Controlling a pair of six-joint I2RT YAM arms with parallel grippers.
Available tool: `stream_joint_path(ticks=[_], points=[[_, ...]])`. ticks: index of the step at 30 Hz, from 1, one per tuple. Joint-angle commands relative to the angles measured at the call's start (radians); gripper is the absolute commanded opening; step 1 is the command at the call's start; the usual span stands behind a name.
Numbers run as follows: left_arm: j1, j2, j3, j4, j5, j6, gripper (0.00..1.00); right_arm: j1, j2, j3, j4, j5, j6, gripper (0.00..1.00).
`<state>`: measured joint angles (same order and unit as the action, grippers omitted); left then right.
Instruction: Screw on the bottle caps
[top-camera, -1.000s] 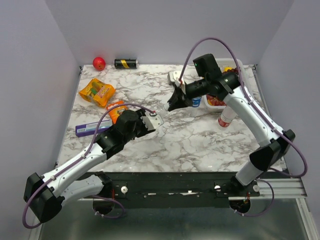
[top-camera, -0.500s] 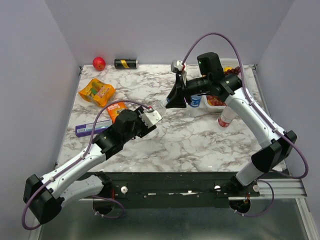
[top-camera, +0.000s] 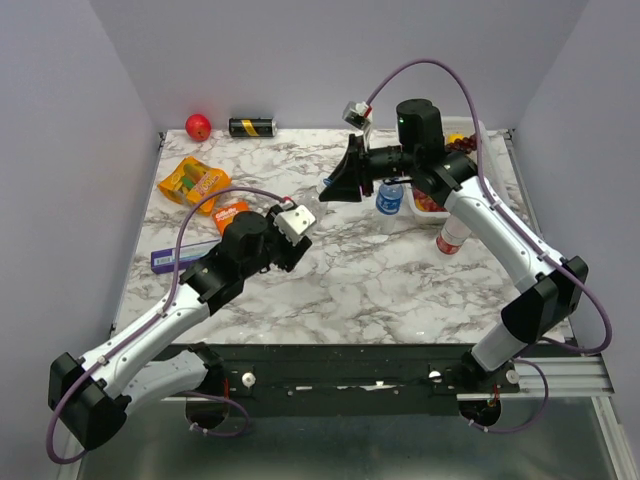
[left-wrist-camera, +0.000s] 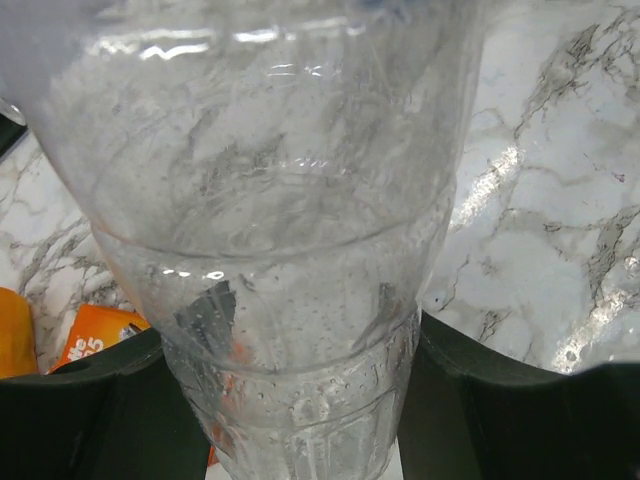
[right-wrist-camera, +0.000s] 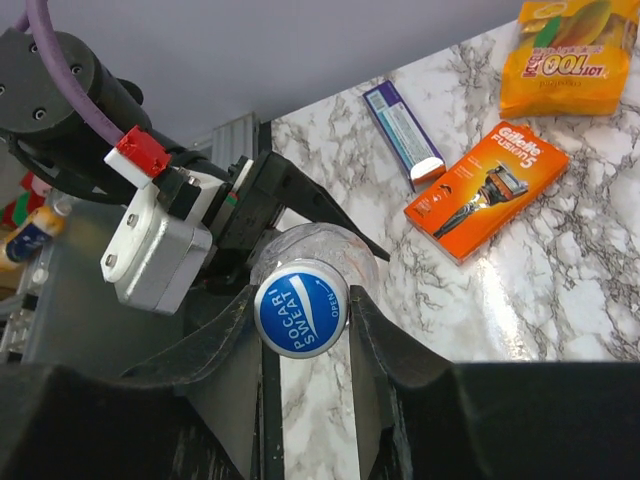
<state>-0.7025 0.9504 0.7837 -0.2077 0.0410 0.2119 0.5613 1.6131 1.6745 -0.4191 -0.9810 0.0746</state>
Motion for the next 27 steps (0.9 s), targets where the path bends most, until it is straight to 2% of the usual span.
stream_joint_path(ticks=[1,2,3,6,10,13,16,27], points=[[0.017,0.016,0.04,0.021,0.145,-0.031,0.75,0.009,0.021,0.054,-0.044,0.037,-0.06,0.0],[0.026,0.014,0.034,0.007,0.12,-0.031,0.98,0.002,0.016,0.095,-0.138,0.063,-0.134,0.0],[0.055,0.002,0.014,-0.005,0.108,-0.023,0.99,-0.001,0.013,0.106,-0.183,0.12,-0.251,0.01],[0.128,-0.036,-0.035,-0.062,0.099,0.035,0.99,-0.012,-0.019,0.094,-0.312,0.27,-0.408,0.0],[0.181,-0.088,-0.083,-0.156,0.123,0.128,0.99,-0.014,-0.064,-0.011,-0.357,0.376,-0.505,0.0],[0.218,-0.113,-0.093,-0.205,0.161,0.142,0.99,-0.014,-0.081,-0.109,-0.314,0.424,-0.527,0.0],[0.239,-0.119,-0.087,-0.237,0.183,0.139,0.99,-0.014,-0.062,-0.14,-0.293,0.456,-0.549,0.0],[0.273,-0.116,-0.09,-0.214,0.206,0.13,0.99,-0.014,0.016,-0.136,-0.245,0.524,-0.579,0.01]])
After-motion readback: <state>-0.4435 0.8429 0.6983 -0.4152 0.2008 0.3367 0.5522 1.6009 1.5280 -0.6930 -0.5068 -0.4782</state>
